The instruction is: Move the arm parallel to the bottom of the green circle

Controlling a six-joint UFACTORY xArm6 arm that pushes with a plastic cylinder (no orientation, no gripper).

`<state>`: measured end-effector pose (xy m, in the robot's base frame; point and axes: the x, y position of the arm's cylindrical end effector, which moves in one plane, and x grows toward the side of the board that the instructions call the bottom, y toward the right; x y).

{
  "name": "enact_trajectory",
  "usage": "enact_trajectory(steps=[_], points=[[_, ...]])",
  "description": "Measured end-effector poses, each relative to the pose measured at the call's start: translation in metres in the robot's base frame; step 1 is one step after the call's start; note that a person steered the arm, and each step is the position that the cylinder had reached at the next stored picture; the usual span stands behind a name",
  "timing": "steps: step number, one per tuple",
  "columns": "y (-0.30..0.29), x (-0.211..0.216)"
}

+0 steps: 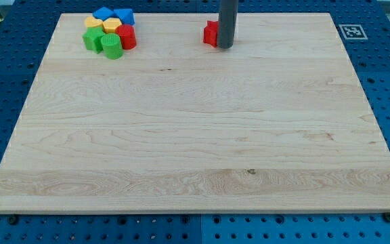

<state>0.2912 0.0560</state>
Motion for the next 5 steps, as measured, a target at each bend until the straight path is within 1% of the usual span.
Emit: enact_trajectory(steps=[1, 2, 4, 5], points=[[0.0, 0.005], [-0.003, 0.059], [-0.124, 0.077], [-0.155, 0.108]])
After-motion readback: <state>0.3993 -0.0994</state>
